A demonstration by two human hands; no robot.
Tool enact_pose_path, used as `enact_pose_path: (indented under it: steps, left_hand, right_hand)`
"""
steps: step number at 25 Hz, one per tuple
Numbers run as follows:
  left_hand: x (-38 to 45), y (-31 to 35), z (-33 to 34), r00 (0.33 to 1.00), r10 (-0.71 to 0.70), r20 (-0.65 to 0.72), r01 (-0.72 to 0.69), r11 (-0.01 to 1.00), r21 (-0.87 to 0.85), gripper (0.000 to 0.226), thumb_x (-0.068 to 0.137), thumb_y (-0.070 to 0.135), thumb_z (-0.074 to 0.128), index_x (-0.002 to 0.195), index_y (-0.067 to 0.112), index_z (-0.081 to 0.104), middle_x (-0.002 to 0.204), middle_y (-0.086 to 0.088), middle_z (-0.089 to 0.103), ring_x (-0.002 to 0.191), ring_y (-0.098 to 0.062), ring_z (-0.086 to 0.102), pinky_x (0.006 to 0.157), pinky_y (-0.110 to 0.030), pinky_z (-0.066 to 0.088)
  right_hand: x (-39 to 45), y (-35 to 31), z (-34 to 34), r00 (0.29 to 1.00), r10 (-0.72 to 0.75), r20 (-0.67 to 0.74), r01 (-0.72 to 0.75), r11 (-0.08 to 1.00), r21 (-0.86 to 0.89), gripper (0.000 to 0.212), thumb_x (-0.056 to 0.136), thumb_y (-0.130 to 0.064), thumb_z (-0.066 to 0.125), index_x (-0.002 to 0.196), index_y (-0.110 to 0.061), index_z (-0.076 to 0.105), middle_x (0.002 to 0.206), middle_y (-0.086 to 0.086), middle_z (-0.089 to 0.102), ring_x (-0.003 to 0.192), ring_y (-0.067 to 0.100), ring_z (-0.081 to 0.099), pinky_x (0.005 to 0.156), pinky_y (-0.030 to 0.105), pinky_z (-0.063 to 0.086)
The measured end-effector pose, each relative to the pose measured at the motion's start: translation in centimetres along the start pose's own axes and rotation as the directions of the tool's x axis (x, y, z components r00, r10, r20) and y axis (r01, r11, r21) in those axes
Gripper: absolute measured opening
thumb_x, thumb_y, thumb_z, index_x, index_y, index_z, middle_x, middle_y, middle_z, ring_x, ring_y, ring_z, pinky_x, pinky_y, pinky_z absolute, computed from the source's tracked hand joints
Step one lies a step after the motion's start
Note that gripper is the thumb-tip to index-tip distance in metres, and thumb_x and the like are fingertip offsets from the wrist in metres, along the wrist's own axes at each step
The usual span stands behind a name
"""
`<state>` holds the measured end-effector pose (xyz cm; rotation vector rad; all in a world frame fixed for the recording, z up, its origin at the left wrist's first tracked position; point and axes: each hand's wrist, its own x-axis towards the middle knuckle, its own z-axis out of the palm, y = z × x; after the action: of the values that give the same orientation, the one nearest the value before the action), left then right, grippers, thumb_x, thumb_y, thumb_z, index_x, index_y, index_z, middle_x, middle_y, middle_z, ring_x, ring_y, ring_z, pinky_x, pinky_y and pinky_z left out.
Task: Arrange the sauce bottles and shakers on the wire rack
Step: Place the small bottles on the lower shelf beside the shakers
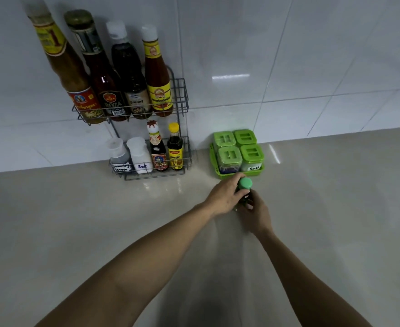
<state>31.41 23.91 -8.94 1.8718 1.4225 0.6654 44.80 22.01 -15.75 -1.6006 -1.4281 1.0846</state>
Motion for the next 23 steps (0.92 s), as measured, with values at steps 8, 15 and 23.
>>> enact_pose_path:
  steps: [8,15,23]
  left_hand:
    - [-1.7,-0.4,-6.1,0.965,-0.228,-0.132,0.129,0.847,-0.516,0.032,0.095,0.011,0.054,0.125,-0.001,0.056,0.109,-0.013,0.062,0.095,-0.016,0.059,0.089,-0.029,0.050]
    - [-3.9,-1.2,-9.9,0.951,-0.261,-0.162,0.105,0.772,-0.627,0.023,0.094,0.021,0.058,0.115,0.015,0.065,0.107,-0.009,0.066,0.099,-0.019,0.063,0.093,-0.036,0.050]
    - [-5.5,-1.9,-12.1,0.951,-0.221,-0.217,0.039,0.781,-0.623,0.030,0.089,0.031,0.064,0.117,0.020,0.067,0.116,-0.013,0.069,0.112,-0.028,0.063,0.096,-0.041,0.049]
  right_hand:
    - [-2.1,-5.0,0.0,0.952,-0.108,0.285,-0.055,0.859,0.509,0.016,0.085,-0.001,0.067,0.101,-0.003,0.070,0.084,0.002,0.074,0.077,0.012,0.068,0.069,0.026,0.056]
    - [-3.4,-9.1,0.7,0.871,-0.039,0.490,-0.259,0.812,0.524,0.022,0.087,-0.020,0.064,0.101,-0.005,0.073,0.097,0.016,0.075,0.089,0.028,0.073,0.081,0.036,0.059]
    - [-3.3,-12.8,3.1,0.876,-0.097,0.473,-0.136,0.890,0.436,0.016,0.079,-0.006,0.076,0.092,-0.009,0.069,0.082,0.003,0.076,0.075,0.015,0.072,0.069,0.035,0.062]
